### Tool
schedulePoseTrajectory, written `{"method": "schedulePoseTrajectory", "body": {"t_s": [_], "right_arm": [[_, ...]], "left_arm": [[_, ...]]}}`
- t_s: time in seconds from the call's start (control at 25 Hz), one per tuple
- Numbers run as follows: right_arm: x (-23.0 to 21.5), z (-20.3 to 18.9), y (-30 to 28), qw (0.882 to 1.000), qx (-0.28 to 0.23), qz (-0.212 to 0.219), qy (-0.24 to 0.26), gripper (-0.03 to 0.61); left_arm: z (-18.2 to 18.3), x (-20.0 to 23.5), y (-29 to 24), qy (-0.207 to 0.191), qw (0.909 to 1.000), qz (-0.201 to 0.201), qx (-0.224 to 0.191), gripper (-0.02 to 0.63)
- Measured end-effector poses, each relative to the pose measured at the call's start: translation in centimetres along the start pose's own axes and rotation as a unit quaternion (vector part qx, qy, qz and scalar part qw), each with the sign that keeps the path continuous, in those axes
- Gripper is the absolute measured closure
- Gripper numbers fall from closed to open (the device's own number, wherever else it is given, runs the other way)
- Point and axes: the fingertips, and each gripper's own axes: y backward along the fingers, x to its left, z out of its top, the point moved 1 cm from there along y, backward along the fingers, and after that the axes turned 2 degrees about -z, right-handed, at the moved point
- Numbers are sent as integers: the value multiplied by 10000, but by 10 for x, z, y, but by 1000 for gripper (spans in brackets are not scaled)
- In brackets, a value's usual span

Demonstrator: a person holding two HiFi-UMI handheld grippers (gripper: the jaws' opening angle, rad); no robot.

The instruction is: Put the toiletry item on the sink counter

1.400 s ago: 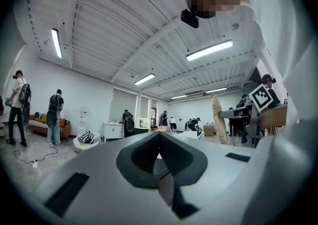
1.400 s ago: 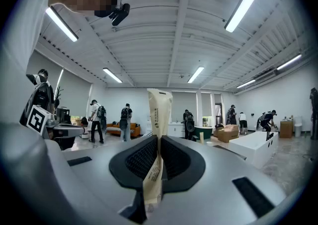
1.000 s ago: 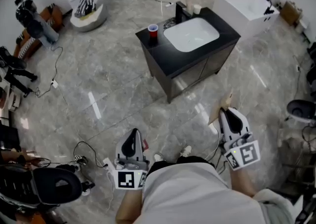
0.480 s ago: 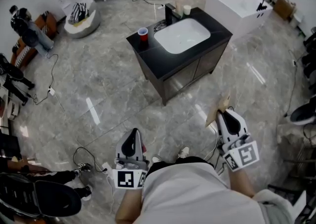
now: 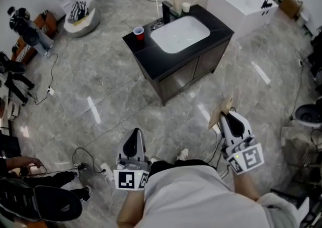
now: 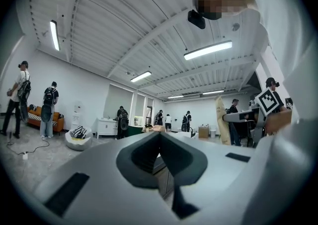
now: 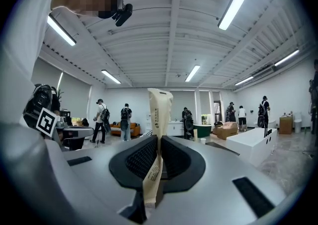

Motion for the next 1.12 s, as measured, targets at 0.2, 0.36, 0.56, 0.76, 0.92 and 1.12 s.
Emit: {"method": "schedulePoseTrajectory", "body": {"t_s": [0.2, 0.36, 0.56, 0.76, 0.92, 1.12], "right_arm": [[-13, -1, 3, 9999, -26, 79, -76, 525], [-11, -3, 0, 9996, -101, 219, -157, 525], [-10, -4, -2, 9994, -106, 306, -103, 525], [-18, -6, -3, 9996, -93, 258, -92, 525], [-18, -8, -12, 9995, -83, 275, -107, 525], [-20, -11, -31, 9997, -32, 233, -74, 525]], "left_arm": [[0, -16, -6, 69, 10000, 13, 16, 611], [0, -15, -3, 35, 9999, 101, 36, 611], [-3, -14, -6, 36, 9999, 156, -5, 611], [-5, -19, -16, 38, 10000, 66, -44, 611], [-11, -11, -22, 118, 9999, 66, 0, 611], [-19, 4, -40, 204, 9998, -1, 22, 611]]}}
